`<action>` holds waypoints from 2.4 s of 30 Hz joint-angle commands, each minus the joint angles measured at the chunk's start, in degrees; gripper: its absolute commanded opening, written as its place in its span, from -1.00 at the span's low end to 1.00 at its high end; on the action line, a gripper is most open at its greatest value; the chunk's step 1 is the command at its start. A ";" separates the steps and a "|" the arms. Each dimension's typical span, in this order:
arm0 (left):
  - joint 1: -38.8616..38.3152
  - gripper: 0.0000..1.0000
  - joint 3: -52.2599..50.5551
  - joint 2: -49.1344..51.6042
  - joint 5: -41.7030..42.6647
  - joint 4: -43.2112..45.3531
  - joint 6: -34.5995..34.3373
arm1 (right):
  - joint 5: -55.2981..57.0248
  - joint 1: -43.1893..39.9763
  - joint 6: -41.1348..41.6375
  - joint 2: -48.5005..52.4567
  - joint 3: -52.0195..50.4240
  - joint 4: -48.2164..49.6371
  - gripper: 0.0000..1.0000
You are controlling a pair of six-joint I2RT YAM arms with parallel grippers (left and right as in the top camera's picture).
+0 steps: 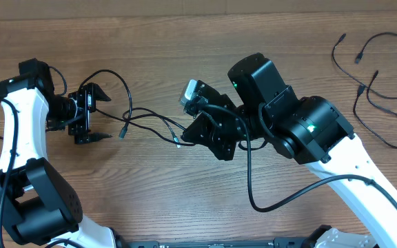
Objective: Untangle cables
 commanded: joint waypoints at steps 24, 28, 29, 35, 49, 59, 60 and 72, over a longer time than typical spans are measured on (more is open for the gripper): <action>1.42 0.99 0.02 0.50 7.08 -1.95 -29.59 | 0.04 0.31 0.57 -0.61 -0.26 0.17 -0.92; -0.31 0.99 0.02 0.50 9.53 -0.57 -32.48 | -3.82 0.31 2.05 -0.61 -0.26 1.68 -0.92; -0.63 0.99 0.02 0.50 8.41 -0.66 -32.46 | -4.52 0.31 2.05 -0.61 -0.26 1.73 -0.92; -1.40 0.99 0.02 0.50 3.61 -0.63 -29.88 | -1.55 0.31 2.14 -0.61 -0.26 0.59 -0.92; -1.46 0.99 0.02 0.50 -0.24 8.17 44.98 | 1.16 0.31 3.41 -0.61 -0.26 1.14 -0.92; -1.42 0.99 0.02 0.50 -20.22 5.92 50.80 | 1.18 0.31 3.65 -0.61 -0.26 1.11 -0.92; -1.42 0.99 0.02 0.50 -20.26 5.88 51.39 | 1.22 0.31 4.17 -0.61 -0.26 1.11 -0.92; -1.42 0.99 0.46 -2.25 20.22 12.00 98.99 | 13.20 0.31 19.89 -0.61 -0.26 -0.83 -0.92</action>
